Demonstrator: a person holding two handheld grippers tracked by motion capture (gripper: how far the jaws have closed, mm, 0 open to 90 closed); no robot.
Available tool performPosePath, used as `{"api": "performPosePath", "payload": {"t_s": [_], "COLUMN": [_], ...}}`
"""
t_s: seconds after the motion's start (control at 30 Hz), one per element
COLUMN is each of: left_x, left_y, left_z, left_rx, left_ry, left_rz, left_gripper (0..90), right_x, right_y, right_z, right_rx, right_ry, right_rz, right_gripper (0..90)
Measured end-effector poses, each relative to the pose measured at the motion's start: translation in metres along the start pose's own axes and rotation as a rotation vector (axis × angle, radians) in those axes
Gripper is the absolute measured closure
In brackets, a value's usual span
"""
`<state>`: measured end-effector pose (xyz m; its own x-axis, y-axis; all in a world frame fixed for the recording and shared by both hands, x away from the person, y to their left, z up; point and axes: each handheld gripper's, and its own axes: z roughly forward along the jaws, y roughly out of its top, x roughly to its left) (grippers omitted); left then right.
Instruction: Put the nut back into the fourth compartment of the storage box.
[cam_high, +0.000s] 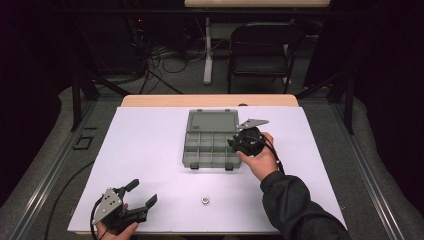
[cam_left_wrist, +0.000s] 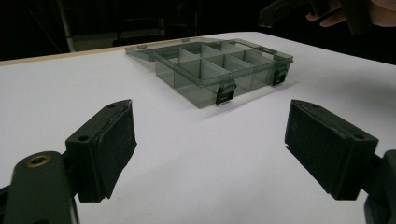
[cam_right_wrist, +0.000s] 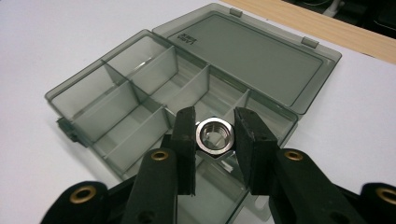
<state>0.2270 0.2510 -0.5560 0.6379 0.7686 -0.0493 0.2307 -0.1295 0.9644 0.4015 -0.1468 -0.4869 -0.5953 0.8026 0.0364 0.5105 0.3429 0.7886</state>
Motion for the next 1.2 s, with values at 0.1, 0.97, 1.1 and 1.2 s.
{"api": "performPosePath", "payload": {"t_s": [0.1,0.97,1.1,1.2], "left_x": [0.000,0.001,0.001,0.001], "left_y": [0.000,0.000,0.000,0.000], "left_z": [0.000,0.000,0.000,0.000], "left_rx": [-0.001,0.000,0.000,0.001], "left_ry": [0.001,-0.001,-0.001,-0.001], "left_rz": [-0.001,0.001,0.001,0.003], "left_gripper": [16.4,16.6,16.7,16.7], "right_x": [-0.003,-0.021,-0.020,-0.020], "right_y": [0.000,-0.010,-0.011,-0.010], "right_z": [0.005,0.038,0.040,0.040], "right_rx": [0.005,0.058,0.055,0.044], "right_ry": [-0.011,-0.070,-0.070,-0.066], "right_rz": [0.006,0.045,0.042,0.049], "right_gripper": [70.2,70.1,69.9,63.2]}}
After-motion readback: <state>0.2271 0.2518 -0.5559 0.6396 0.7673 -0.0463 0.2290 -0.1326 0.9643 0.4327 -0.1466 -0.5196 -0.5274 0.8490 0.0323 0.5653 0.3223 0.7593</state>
